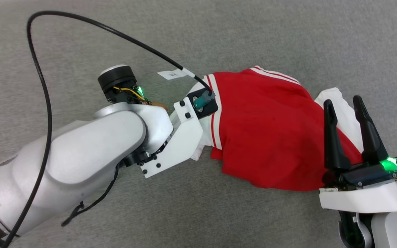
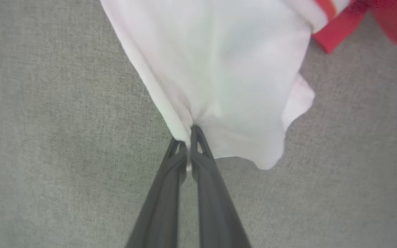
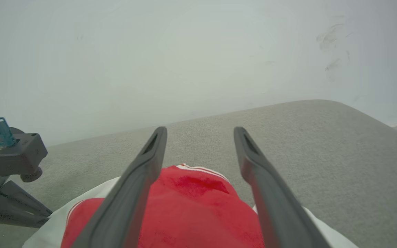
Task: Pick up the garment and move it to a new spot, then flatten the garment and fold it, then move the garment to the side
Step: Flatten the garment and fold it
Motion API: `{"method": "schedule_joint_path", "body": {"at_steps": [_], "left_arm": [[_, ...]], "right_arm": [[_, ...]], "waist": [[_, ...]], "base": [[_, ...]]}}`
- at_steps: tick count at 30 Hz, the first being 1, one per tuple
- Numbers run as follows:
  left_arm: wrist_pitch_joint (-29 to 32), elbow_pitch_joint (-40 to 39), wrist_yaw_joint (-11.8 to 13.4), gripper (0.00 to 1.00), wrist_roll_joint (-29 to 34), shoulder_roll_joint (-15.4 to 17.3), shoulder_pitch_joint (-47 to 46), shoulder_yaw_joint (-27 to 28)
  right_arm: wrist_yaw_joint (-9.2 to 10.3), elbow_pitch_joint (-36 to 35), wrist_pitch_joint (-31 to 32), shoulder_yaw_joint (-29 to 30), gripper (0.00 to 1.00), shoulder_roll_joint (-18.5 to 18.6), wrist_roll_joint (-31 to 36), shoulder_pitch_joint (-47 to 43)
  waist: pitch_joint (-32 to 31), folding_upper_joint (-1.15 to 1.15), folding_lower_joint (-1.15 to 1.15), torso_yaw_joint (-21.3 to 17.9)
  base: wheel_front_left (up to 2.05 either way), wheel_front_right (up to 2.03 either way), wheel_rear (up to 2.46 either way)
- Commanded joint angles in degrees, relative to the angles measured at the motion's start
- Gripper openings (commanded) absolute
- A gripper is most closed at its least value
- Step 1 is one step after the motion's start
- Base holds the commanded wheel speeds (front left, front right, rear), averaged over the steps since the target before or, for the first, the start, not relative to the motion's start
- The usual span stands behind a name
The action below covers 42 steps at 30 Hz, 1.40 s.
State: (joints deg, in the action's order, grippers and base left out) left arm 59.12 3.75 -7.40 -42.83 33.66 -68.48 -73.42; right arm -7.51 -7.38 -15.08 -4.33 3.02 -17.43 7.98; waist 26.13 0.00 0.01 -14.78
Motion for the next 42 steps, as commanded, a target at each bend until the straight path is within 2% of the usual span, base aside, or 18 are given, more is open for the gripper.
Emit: {"method": "schedule_joint_path", "body": {"at_steps": [1,7,8,9,10,16,20,23,26,31,32,33,34,39,42], "left_arm": [[-2.75,0.34,0.04,0.0,-0.5,0.27,-0.55,0.02],[-12.05,0.14,0.04,0.0,-2.88,2.37,-1.51,0.02],[-12.05,0.14,0.04,0.0,-2.88,2.37,-1.51,0.02],[-13.27,-0.04,0.04,0.0,-3.36,3.23,-1.44,0.02],[-16.78,0.21,0.04,0.0,-4.81,6.21,-0.4,0.01],[-20.52,2.35,0.92,0.0,-8.11,12.6,4.94,0.32],[-21.68,3.99,2.87,0.0,-10.76,15.96,9.98,0.32],[-22.7,5.61,3.78,0.0,-12.44,17.21,13.81,0.26],[-23.56,7.09,4.4,0.0,-14.13,17.84,17.32,0.22],[-25.08,9.97,4.79,0.0,-15.46,16.92,21.23,0.14],[-25.87,10.27,4.96,0.08,-15.47,16.56,21.62,0.27],[-27.03,10.47,5.13,0.86,-15.14,16.28,21.61,0.56],[-28.07,10.67,5.48,1.0,-14.92,15.98,21.56,0.87],[-36.67,9.54,7.18,1.0,-12.63,15.46,21.92,3.04],[-44.85,8.03,10.51,1.0,-9.68,15.6,23.12,4.74]], "right_arm": [[0.04,0.01,-0.12,0.4,1.0,-0.24,0.21,-1.0],[0.04,0.41,-0.11,2.53,1.0,-0.22,1.07,-3.34],[0.04,0.41,-0.11,2.53,1.0,-0.22,1.07,-3.34],[0.04,0.51,-0.11,2.65,1.0,-0.22,1.11,-3.78],[0.04,0.84,-0.11,3.27,1.0,-0.22,1.3,-4.96],[0.04,1.45,-0.12,3.71,1.0,-0.21,2.08,-6.57],[0.04,2.08,-0.11,3.49,1.0,-0.22,2.38,-6.97],[0.04,2.54,-0.11,3.24,1.0,-0.21,2.68,-7.13],[0.04,2.99,-0.11,3.23,1.0,-0.21,2.83,-7.12],[0.04,3.68,-0.12,3.55,1.0,-0.21,2.84,-7.71],[0.04,3.88,-0.12,3.58,1.0,-0.21,2.87,-7.87],[0.04,4.07,-0.12,3.68,1.0,-0.21,2.96,-8.06],[0.04,4.17,-0.12,3.93,1.0,-0.21,3.02,-8.16],[0.04,3.99,-0.12,6.05,1.0,-0.22,3.95,-8.18],[0.04,3.3,-0.12,8.39,1.0,0.82,4.86,-7.13]], "waist": [[-2.35,0.0,-0.01,1.97],[-7.37,0.0,-0.01,7.14],[-7.37,0.0,-0.01,7.14],[-8.06,0.0,-0.01,7.99],[-10.01,0.0,-0.01,10.74],[-12.16,0.0,-0.01,14.55],[-12.37,0.0,-0.01,15.51],[-12.19,0.0,-0.01,15.62],[-11.89,0.0,-0.01,15.33],[-12.09,0.0,-0.01,14.72],[-12.31,0.0,-0.01,14.64],[-12.58,0.0,-0.01,14.54],[-12.93,0.0,-0.01,14.46],[-15.4,0.0,-0.01,14.47],[-17.12,0.0,-0.01,14.75]], "base": [[0.0,0.0,0.0],[0.0,0.0,0.0],[0.0,0.0,0.0],[0.0,0.0,0.0],[0.0,0.0,0.0],[0.0,0.0,0.0],[0.0,0.0,0.0],[0.0,0.0,0.0],[0.0,0.0,0.0],[0.0,0.0,0.0],[0.0,0.0,0.0],[0.0,0.0,0.0],[0.0,0.0,0.0],[0.0,0.0,0.0],[0.0,0.0,0.0]]}}
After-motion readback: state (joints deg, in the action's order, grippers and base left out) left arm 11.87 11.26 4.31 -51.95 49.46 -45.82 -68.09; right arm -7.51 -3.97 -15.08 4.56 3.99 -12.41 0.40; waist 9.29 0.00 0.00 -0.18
